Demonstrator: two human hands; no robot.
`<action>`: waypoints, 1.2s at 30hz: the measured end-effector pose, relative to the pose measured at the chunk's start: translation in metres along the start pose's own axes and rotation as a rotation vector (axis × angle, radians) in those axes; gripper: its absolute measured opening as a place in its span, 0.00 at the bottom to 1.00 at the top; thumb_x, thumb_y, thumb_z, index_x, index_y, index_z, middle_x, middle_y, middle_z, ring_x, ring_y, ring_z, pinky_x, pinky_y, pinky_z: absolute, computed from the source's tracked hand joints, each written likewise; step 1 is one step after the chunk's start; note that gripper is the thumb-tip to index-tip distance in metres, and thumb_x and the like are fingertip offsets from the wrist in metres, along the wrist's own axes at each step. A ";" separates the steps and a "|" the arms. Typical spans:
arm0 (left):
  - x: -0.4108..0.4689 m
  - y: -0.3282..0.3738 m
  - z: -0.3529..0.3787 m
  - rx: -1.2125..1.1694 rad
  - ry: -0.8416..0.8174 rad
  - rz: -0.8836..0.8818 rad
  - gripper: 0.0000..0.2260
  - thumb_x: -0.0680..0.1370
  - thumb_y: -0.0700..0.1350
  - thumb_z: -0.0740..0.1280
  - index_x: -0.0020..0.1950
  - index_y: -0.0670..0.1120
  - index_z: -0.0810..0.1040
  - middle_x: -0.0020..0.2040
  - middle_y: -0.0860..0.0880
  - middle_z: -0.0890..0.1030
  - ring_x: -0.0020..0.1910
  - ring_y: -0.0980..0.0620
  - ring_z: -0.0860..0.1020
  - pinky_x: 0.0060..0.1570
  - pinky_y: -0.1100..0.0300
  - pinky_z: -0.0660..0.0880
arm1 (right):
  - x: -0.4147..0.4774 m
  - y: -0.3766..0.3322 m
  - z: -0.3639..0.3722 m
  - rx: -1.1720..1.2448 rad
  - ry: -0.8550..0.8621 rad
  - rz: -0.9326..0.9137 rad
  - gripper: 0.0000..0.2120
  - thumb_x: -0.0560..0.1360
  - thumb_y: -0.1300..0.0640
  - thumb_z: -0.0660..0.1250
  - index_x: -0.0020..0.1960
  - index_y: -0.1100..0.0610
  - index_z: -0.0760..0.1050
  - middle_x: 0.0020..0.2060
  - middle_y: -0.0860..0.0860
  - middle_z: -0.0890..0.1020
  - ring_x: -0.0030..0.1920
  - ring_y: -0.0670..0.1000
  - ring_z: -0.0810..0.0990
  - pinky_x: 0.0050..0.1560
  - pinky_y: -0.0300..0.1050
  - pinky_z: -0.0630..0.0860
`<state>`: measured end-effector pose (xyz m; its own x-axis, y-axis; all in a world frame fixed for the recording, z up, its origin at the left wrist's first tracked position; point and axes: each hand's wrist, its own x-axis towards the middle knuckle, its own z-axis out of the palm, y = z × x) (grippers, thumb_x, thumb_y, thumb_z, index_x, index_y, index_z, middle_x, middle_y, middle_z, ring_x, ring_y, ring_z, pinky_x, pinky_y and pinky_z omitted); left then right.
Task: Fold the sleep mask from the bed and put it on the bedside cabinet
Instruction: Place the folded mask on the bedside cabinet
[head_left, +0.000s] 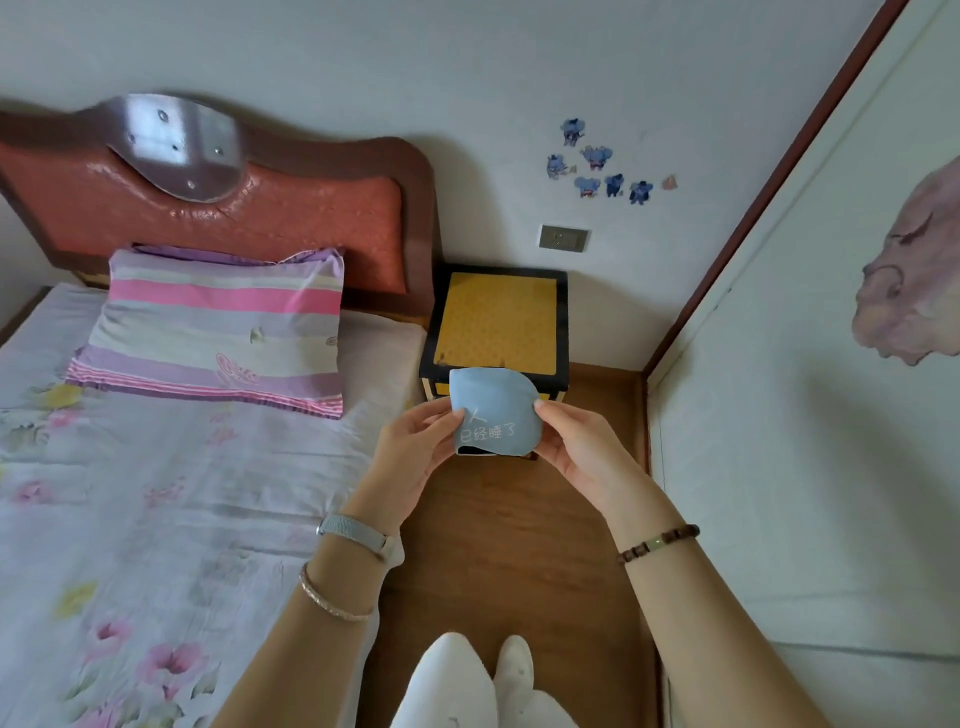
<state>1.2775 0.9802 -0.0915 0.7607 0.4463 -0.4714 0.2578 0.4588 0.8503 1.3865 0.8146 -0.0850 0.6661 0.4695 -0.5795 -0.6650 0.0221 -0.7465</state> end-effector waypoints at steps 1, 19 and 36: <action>0.011 0.004 0.001 -0.005 0.013 -0.004 0.08 0.78 0.40 0.68 0.57 0.44 0.81 0.42 0.51 0.88 0.44 0.54 0.87 0.40 0.66 0.80 | 0.011 -0.006 0.002 0.002 -0.004 0.005 0.12 0.80 0.60 0.66 0.61 0.64 0.79 0.53 0.57 0.85 0.46 0.49 0.87 0.45 0.43 0.83; 0.263 0.075 -0.016 0.178 0.115 -0.094 0.17 0.78 0.38 0.69 0.66 0.37 0.77 0.59 0.40 0.83 0.54 0.45 0.84 0.54 0.56 0.81 | 0.243 -0.087 0.064 -0.007 0.153 0.093 0.14 0.80 0.66 0.63 0.66 0.66 0.72 0.61 0.63 0.79 0.59 0.59 0.81 0.57 0.53 0.80; 0.494 -0.018 -0.026 0.287 0.371 -0.174 0.16 0.77 0.37 0.69 0.65 0.40 0.79 0.54 0.44 0.84 0.53 0.46 0.83 0.56 0.51 0.81 | 0.501 -0.037 0.053 -0.256 0.324 0.196 0.10 0.79 0.69 0.61 0.59 0.61 0.71 0.57 0.59 0.77 0.57 0.58 0.80 0.59 0.54 0.80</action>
<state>1.6328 1.2128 -0.3452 0.4424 0.6490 -0.6189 0.5553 0.3436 0.7573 1.7269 1.0958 -0.3309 0.6343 0.1420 -0.7600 -0.7113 -0.2778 -0.6456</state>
